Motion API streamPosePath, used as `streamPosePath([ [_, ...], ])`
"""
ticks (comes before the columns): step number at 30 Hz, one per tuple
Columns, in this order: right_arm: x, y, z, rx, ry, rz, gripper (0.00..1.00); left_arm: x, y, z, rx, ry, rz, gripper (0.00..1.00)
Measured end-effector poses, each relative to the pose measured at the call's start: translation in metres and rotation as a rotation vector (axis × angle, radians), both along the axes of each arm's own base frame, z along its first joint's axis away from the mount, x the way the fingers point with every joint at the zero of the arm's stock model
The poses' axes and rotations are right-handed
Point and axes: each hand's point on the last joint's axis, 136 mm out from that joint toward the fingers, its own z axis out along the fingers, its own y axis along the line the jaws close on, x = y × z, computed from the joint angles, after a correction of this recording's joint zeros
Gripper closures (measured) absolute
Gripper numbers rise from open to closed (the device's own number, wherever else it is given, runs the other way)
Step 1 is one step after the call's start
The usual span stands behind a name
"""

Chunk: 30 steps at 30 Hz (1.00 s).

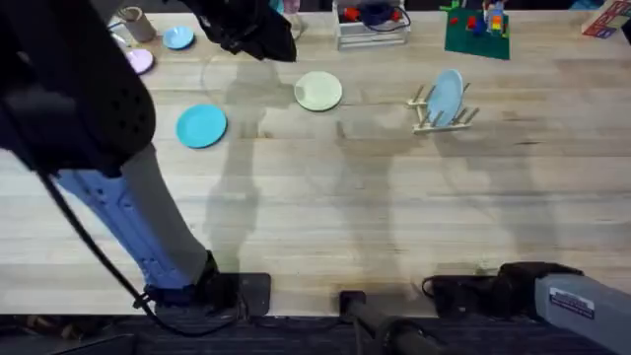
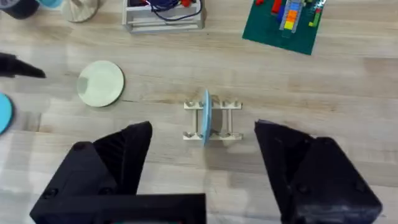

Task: Pick up the plates from the table one by one and place each into a slot on the dish rack.

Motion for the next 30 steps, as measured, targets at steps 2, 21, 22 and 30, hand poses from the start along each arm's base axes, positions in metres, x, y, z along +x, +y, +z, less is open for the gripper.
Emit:
streamPosePath([
  [2,0.000,0.000,0.000,0.000,0.000,0.000,0.007,0.003,-0.002,-0.009,-0.012,0.012,-0.003,0.958],
  [21,0.000,0.000,0.000,0.000,0.000,0.000,0.007,0.020,-0.006,-0.072,-0.043,0.084,-0.010,0.958],
  [22,0.000,0.000,0.000,0.000,0.000,0.000,0.007,0.019,-0.006,-0.076,-0.042,0.092,-0.011,0.958],
  [30,0.000,0.000,0.000,0.000,0.000,0.000,0.007,0.015,-0.006,-0.111,-0.043,0.175,-0.009,0.959],
])
